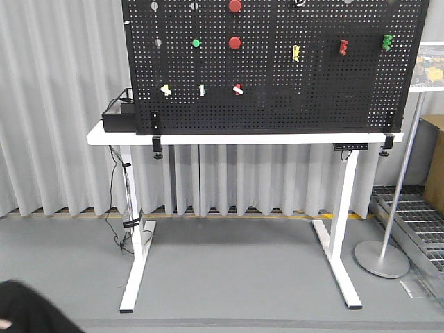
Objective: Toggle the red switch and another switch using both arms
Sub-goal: 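Drive the base forward up to the black pegboard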
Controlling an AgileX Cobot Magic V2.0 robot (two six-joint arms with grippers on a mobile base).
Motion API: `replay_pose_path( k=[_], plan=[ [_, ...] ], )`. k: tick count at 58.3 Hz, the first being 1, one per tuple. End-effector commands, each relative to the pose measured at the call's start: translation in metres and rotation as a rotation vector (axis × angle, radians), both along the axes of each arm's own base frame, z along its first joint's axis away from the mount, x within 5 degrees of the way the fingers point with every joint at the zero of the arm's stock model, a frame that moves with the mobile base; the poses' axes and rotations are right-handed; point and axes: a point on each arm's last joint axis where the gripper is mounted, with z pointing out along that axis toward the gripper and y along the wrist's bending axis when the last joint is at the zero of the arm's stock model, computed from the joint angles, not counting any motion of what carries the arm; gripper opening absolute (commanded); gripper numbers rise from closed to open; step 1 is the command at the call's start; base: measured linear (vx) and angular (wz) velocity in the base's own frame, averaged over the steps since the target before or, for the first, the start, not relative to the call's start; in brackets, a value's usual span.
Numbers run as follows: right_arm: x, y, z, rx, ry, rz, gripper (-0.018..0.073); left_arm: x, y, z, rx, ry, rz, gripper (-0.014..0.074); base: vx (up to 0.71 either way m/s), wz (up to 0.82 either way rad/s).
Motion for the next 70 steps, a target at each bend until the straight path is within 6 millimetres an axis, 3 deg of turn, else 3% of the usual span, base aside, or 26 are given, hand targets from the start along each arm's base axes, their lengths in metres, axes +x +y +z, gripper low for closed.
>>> replay_pose_path(
  k=[1, 70],
  plan=[
    [0.0002, -0.0011, 0.0063, -0.01, -0.089, -0.014, -0.0006, 0.0, 0.0001, 0.0016, -0.028, -0.074, 0.002, 0.0003, 0.0, 0.0],
    [0.0002, -0.0011, 0.0063, -0.01, -0.089, -0.014, -0.0006, 0.0, 0.0001, 0.0016, -0.028, -0.074, 0.002, 0.0003, 0.04, 0.0]
  ],
)
